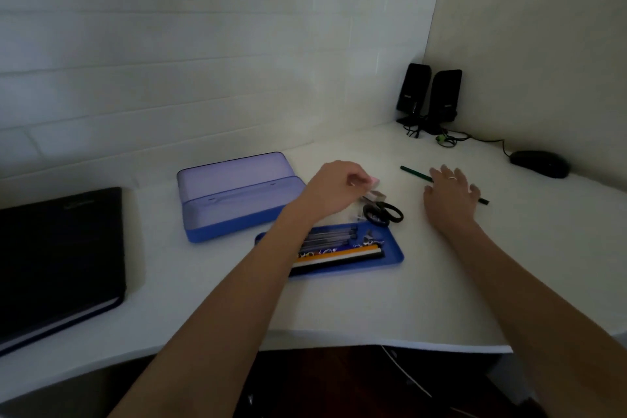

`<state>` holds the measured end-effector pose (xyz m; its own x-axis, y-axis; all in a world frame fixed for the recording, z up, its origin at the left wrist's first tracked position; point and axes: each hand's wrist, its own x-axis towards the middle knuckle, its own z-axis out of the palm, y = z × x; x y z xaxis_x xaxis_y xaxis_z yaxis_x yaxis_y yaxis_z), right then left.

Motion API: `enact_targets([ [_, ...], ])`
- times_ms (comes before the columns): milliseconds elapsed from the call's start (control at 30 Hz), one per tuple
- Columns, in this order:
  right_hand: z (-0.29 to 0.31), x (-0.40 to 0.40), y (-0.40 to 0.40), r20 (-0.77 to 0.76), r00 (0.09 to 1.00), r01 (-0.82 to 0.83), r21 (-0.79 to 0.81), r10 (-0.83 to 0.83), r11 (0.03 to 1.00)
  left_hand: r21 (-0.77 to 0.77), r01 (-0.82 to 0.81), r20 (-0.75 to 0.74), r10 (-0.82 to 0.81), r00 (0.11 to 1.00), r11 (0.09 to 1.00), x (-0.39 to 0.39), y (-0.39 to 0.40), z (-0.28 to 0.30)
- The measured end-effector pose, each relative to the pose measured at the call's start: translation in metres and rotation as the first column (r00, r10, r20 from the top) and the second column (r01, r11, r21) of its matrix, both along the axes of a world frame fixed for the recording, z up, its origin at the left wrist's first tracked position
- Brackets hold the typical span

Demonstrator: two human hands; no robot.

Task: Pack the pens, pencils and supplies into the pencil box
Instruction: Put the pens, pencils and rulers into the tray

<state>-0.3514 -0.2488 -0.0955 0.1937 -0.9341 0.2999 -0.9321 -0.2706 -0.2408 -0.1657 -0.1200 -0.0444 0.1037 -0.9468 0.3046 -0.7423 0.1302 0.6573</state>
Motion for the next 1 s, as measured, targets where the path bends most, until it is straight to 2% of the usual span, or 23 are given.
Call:
enact_targets([
  [100,-0.001,0.004,-0.012,-0.038,0.996,0.083,0.099,-0.080,0.992,0.030,0.059,-0.031,-0.058,0.998,0.998,-0.015,-0.027,-0.006],
  [167,0.001,0.009,-0.014,-0.004,0.996,0.086,0.053,-0.086,0.995,0.057,0.075,-0.027,-0.073,0.997,0.996,-0.021,-0.037,-0.009],
  [267,0.000,0.013,-0.013,0.033,0.999,0.011,-0.058,-0.009,0.998,0.069,0.061,-0.001,-0.061,0.998,0.996,-0.027,-0.043,-0.013],
  [433,0.006,0.013,0.000,0.142,0.972,-0.172,-0.108,0.187,0.979,0.047,-0.031,0.112,0.026,0.993,0.998,-0.023,-0.036,-0.021],
  [567,0.023,0.031,0.035,0.296,0.843,-0.403,-0.207,0.450,0.892,-0.079,-0.091,0.274,0.110,0.956,0.993,-0.012,-0.016,-0.019],
  [667,0.037,0.043,0.074,0.336,0.727,-0.554,-0.228,0.599,0.800,-0.174,-0.060,0.277,0.107,0.955,0.983,0.003,0.013,-0.014],
  [767,0.044,0.044,0.107,0.417,0.671,-0.614,-0.151,0.613,0.775,-0.188,-0.094,0.207,0.133,0.969,0.978,0.017,0.054,-0.008],
  [933,0.038,0.037,0.145,0.494,0.615,-0.738,0.086,0.615,0.669,-0.029,-0.120,0.124,0.123,0.985,0.992,0.029,0.122,-0.014],
  [1000,0.034,0.033,0.156,0.498,0.602,-0.762,0.126,0.624,0.635,0.018,-0.121,0.095,0.119,0.988,0.992,0.027,0.141,-0.020],
])
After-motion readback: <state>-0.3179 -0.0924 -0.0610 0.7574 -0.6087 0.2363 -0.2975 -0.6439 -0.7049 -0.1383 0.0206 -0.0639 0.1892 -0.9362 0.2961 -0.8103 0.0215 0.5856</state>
